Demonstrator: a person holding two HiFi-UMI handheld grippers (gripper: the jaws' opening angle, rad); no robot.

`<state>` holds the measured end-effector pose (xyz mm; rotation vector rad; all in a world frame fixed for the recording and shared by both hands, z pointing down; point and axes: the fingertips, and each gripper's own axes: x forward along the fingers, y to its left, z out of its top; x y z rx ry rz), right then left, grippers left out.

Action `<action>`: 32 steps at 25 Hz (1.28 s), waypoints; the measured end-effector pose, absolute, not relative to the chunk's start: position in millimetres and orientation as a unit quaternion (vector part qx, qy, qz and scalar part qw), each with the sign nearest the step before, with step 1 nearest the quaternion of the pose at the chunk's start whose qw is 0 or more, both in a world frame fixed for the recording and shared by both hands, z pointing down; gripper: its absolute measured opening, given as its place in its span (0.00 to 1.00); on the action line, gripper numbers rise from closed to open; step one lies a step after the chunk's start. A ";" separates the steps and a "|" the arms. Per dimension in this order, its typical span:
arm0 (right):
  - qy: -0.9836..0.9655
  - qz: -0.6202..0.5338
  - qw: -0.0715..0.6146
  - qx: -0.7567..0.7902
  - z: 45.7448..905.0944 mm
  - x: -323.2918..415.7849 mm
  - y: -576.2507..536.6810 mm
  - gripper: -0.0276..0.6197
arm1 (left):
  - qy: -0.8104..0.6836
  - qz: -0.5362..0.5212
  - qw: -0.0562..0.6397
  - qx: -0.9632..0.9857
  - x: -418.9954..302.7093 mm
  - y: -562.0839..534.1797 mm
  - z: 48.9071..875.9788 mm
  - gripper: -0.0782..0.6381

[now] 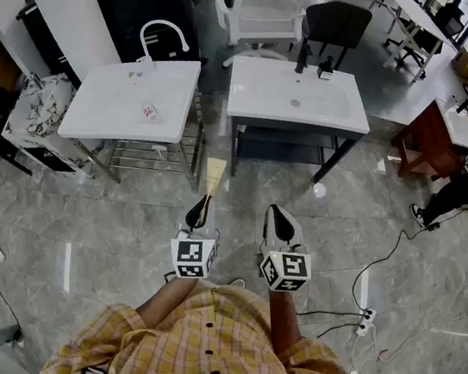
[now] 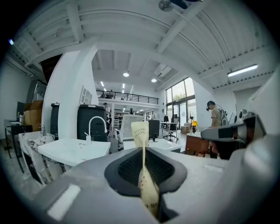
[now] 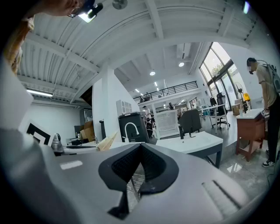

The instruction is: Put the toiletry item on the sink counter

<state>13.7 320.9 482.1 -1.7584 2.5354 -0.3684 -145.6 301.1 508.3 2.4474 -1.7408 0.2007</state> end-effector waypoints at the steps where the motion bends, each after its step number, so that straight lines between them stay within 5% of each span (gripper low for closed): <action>1: 0.816 -0.118 0.018 -0.566 481.4 16.6 320.0 0.04 | -0.577 0.066 0.065 0.811 -142.7 300.7 507.8 0.14; 32: 0.817 -0.131 0.005 -0.561 503.2 62.4 271.1 0.04 | -0.576 0.071 0.090 0.810 -93.5 255.3 533.2 0.14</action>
